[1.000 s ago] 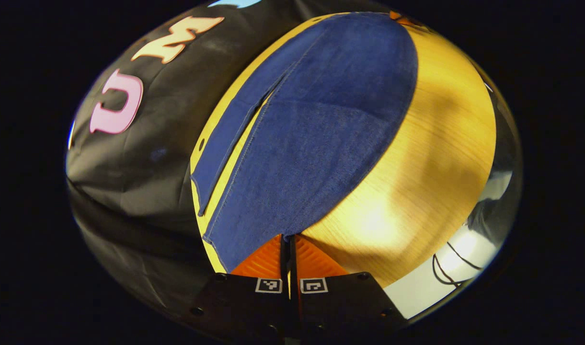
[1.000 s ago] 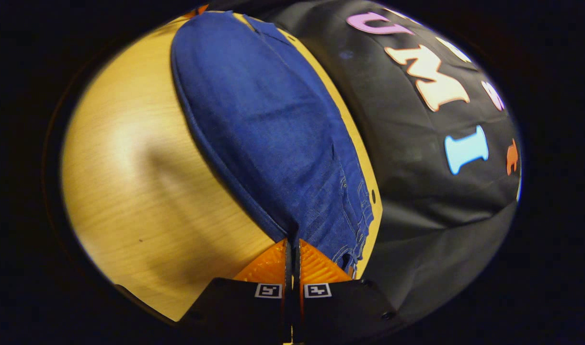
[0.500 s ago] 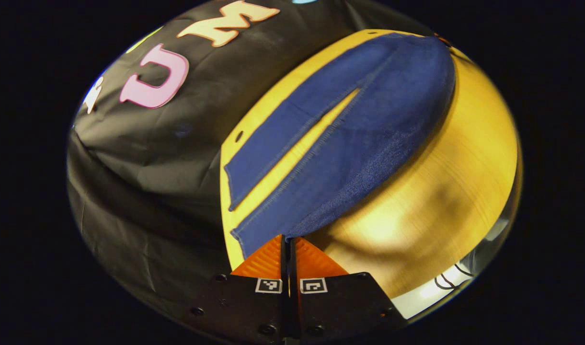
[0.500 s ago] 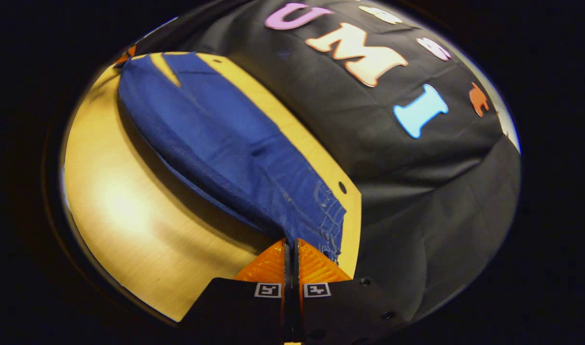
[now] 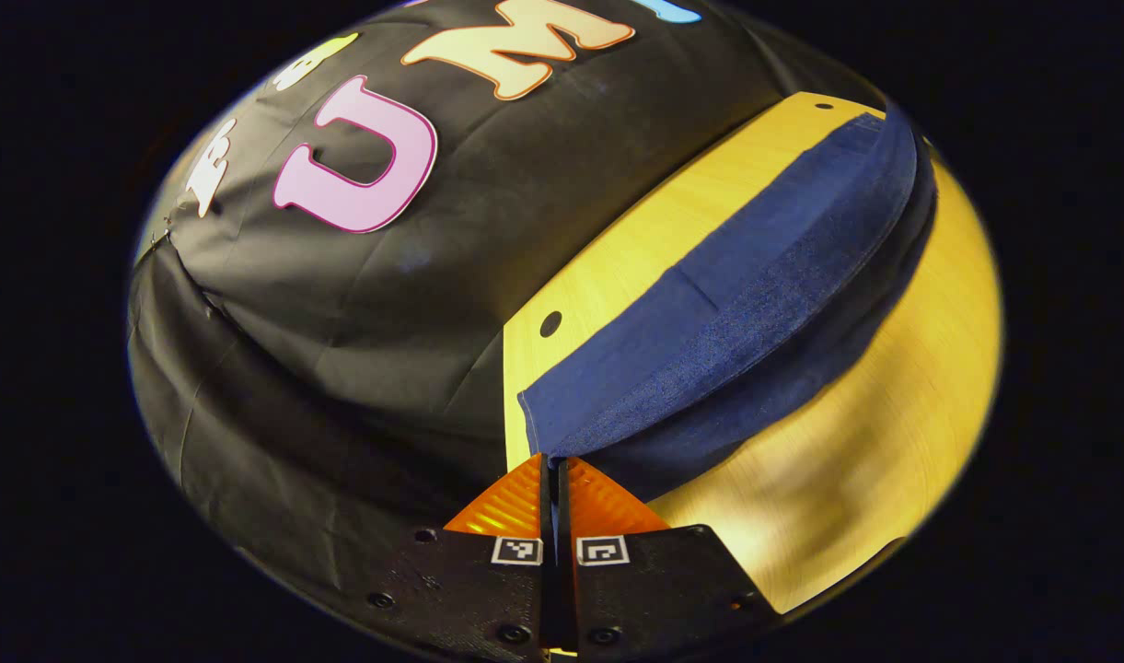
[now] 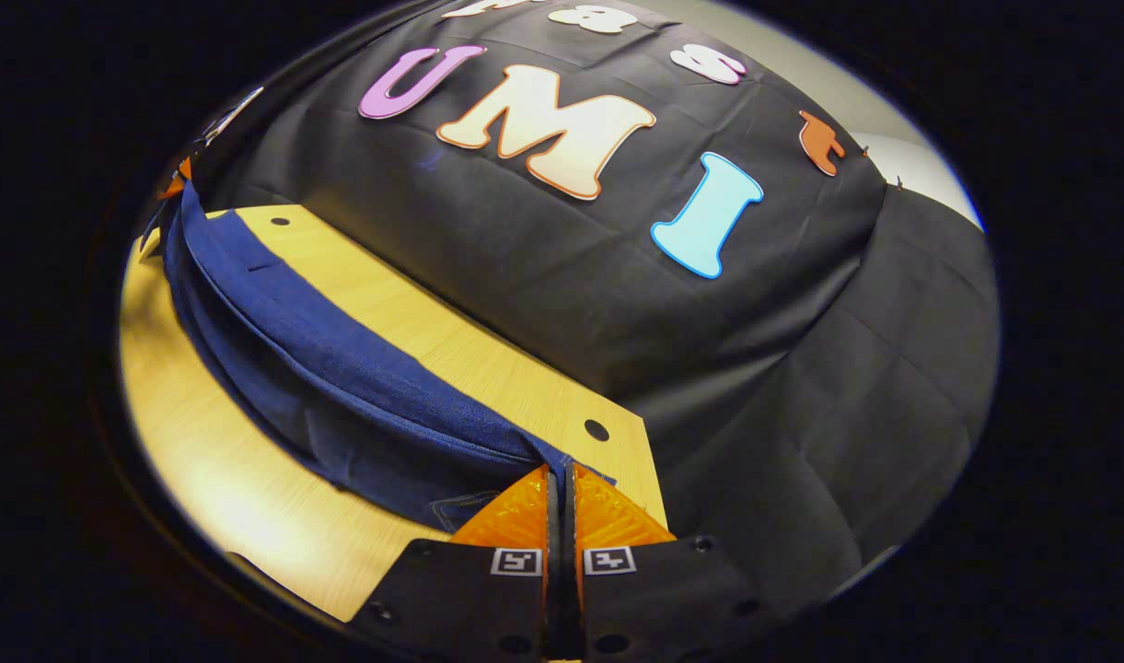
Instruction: Grasp the waist and the cuffs of the jeans and fold them to make the two legs overlap; first hold the waist and fold one-third of the jeans toward the cuffs, then hold the cuffs and fold the remaining one-third in the same direction to finish folding.
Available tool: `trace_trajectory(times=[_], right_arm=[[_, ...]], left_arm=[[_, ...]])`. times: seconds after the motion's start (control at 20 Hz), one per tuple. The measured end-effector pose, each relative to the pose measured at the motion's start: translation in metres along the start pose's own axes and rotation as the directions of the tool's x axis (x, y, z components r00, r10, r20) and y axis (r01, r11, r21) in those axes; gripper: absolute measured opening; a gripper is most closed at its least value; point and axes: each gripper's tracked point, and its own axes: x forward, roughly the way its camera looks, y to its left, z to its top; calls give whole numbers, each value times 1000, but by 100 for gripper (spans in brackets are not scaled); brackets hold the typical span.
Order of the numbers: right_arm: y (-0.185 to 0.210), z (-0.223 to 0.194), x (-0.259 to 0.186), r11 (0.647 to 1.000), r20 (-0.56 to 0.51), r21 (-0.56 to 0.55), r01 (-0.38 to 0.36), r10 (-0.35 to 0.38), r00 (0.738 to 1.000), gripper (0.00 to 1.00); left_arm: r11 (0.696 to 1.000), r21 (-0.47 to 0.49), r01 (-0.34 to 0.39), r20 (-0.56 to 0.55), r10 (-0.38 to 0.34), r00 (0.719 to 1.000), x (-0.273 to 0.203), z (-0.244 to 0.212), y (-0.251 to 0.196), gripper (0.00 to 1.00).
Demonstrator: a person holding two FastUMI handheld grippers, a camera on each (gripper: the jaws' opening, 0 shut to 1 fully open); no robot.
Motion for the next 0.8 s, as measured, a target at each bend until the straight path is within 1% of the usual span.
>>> trace_trajectory(times=[0.05, 0.15, 0.35, 0.4, 0.55, 0.65, 0.75, 0.8], right_arm=[[1, 4, 13, 1000, 1, 17, -2, 2, 1000, 2], [4, 9, 42, 999, 0, 47, -11, 11, 1000, 2], [18, 5, 96, 997, -29, 58, -43, 45, 999, 1], [25, 3, 112, 996, -36, 66, -53, 56, 998, 2], [47, -15, 147, 993, -79, 74, -87, 92, 993, 2], [60, -29, 165, 992, -107, 75, -102, 110, 988, 2], [70, -43, 179, 991, -132, 83, -107, 118, 984, 2], [70, -49, 179, 989, -147, 99, -107, 121, 982, 3]], left_arm=[[1000, -8, -4, -5, 4, 1000, 9, 6, 3, 0], [1000, -26, 3, -28, -3, 1000, 32, 15, 0, 0], [999, -51, 14, -67, -18, 998, 80, 30, -6, 0], [998, -63, 15, -76, -19, 997, 91, 31, -9, 0], [993, -119, 22, -104, -35, 994, 118, 30, -24, 0], [990, -136, 24, -118, -40, 992, 136, 28, -35, 0], [990, -139, 29, -129, -47, 990, 149, 25, -45, 0], [987, -156, 30, -123, -50, 991, 151, 25, -47, 0]])
